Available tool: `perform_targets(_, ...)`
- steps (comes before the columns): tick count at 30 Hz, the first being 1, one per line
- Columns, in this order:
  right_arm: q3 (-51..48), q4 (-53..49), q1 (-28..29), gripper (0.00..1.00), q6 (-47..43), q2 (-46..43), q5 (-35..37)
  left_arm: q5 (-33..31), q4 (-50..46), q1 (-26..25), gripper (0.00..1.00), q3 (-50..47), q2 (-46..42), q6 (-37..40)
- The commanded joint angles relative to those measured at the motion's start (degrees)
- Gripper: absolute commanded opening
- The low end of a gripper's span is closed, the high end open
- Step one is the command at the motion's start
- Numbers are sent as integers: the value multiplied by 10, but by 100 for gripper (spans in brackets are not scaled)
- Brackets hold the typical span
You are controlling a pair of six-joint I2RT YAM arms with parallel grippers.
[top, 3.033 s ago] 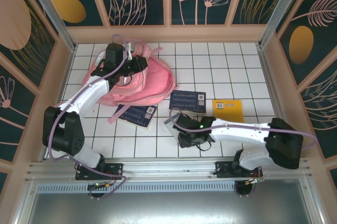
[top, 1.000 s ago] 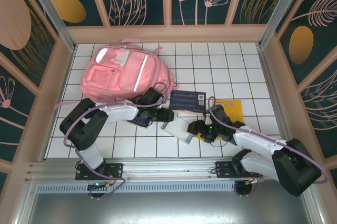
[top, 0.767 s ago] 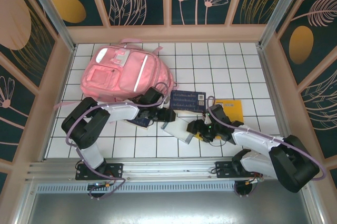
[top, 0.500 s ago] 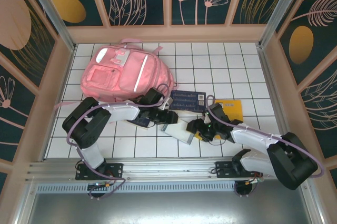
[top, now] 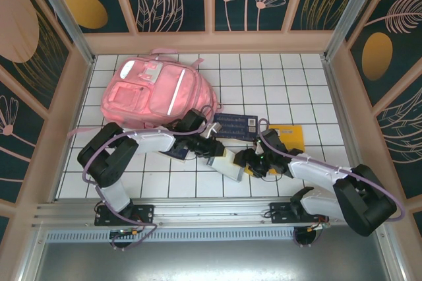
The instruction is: Pack books, pencil case, and school supplies into a backpack
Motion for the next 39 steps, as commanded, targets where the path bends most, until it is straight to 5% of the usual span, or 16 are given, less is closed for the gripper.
perform_targets(1, -14, 45, 2, 60, -19, 19, 69, 14, 2, -3, 9, 12, -16, 10)
perform_targets(3, -11, 33, 2, 63, -24, -2, 81, 9, -15, -2, 0, 21, -38, 21)
perform_targets(11, 25, 0, 2, 96, -74, -149, 72, 16, -23, 47, 0, 52, -147, 16)
perform_targets(16, 53, 56, -6, 98, -81, -231, 18, 78, 11, 70, 0, 61, -193, -25)
perform_targets(25, 63, 243, -29, 79, -8, -252, -94, 114, 25, 75, 0, 116, -226, -47)
perform_targets(33, 92, 234, -29, 47, -28, -282, -109, 93, -26, 89, 0, 124, -230, -13)
perform_targets(39, 89, 233, -29, 40, -26, -297, -110, 84, -37, 97, 0, 125, -223, -2)
